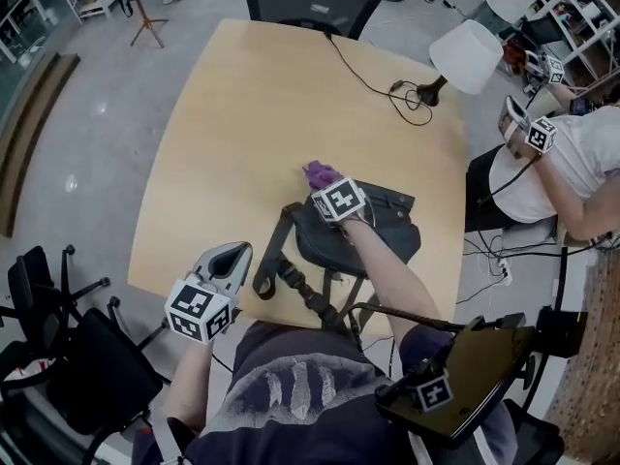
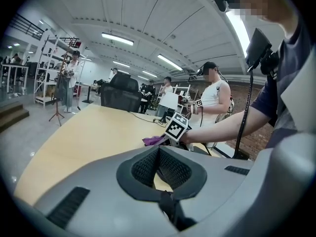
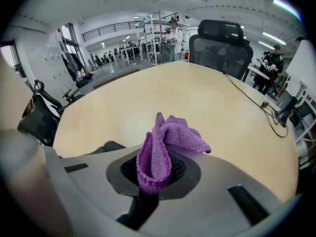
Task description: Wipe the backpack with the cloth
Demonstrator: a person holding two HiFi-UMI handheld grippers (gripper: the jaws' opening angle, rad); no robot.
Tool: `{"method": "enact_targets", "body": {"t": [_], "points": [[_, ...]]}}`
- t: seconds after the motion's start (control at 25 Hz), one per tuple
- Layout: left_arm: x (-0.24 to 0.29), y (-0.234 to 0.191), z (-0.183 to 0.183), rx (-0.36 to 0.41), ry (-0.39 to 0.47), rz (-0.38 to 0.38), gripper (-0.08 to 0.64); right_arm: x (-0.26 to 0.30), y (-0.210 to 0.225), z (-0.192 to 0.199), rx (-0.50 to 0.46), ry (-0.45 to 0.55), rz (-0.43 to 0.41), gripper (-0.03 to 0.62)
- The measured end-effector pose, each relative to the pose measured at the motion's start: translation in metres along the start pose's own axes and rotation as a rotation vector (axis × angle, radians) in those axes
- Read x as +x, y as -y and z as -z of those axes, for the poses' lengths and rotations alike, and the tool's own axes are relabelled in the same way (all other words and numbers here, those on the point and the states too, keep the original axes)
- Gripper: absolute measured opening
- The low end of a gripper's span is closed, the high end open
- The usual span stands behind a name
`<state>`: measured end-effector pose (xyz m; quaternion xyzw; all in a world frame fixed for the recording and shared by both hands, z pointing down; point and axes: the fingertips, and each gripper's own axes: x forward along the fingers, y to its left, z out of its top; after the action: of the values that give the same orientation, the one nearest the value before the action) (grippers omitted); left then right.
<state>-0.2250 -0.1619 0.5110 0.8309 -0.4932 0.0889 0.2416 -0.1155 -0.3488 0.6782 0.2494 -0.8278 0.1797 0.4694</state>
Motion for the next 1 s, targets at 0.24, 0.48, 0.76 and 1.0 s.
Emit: {"method": "enact_targets", "body": {"t": [0.24, 0.48, 0.76, 1.0], "points": [[0.000, -0.001, -0.006, 0.012, 0.009, -0.009, 0.006, -0.024, -0.059, -0.051, 0.216, 0.197, -0.348, 0.032], [0.012, 0.007, -0.010, 0.027, -0.001, 0.028, 0.006, -0.079, -0.087, -0.066, 0.566, 0.347, -0.640, 0.032], [0.028, 0.024, -0.008, 0.052, -0.029, 0.077, 0.006, -0.055, -0.040, 0.014, 0.310, 0.167, -0.242, 0.032], [0.040, 0.045, -0.003, 0.075, -0.063, 0.120, 0.006, -0.070, 0.001, 0.053, 0.197, 0.120, -0.091, 0.032]]}}
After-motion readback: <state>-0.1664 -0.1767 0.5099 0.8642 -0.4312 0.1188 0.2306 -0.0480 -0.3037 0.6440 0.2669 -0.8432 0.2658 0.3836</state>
